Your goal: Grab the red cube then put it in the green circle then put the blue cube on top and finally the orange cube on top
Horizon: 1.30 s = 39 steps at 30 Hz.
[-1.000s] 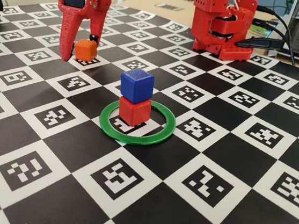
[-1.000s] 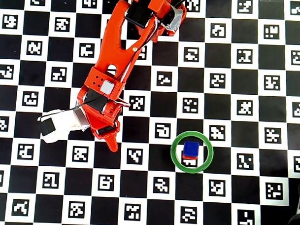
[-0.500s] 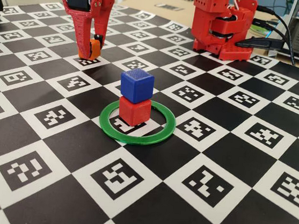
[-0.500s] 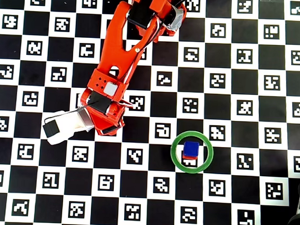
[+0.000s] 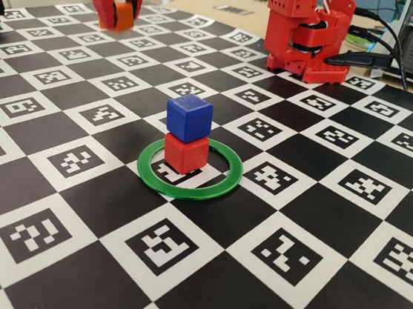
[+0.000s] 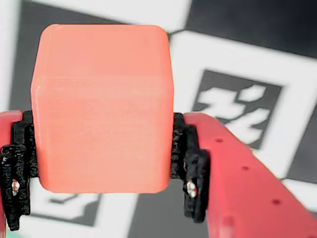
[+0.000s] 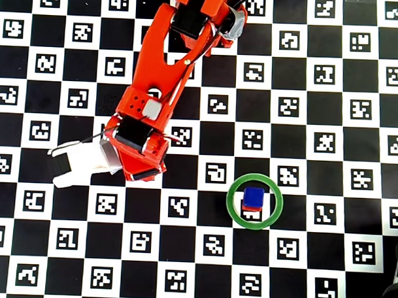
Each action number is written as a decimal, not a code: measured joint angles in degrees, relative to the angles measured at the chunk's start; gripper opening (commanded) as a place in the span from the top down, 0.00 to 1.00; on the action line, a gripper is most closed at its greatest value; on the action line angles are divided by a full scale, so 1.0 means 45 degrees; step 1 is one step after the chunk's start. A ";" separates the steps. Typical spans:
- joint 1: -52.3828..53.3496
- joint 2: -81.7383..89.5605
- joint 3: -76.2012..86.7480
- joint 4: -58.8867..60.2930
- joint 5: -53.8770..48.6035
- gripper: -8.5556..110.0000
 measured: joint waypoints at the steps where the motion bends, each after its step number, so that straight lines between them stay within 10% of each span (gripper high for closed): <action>1: -0.0254 0.0059 -0.0098 0.0000 0.0469 0.86; 17: -0.6641 -0.1250 -0.1836 0.0000 1.0879 0.86; 39: -0.7422 -0.2910 -0.3301 -0.0137 1.1699 0.86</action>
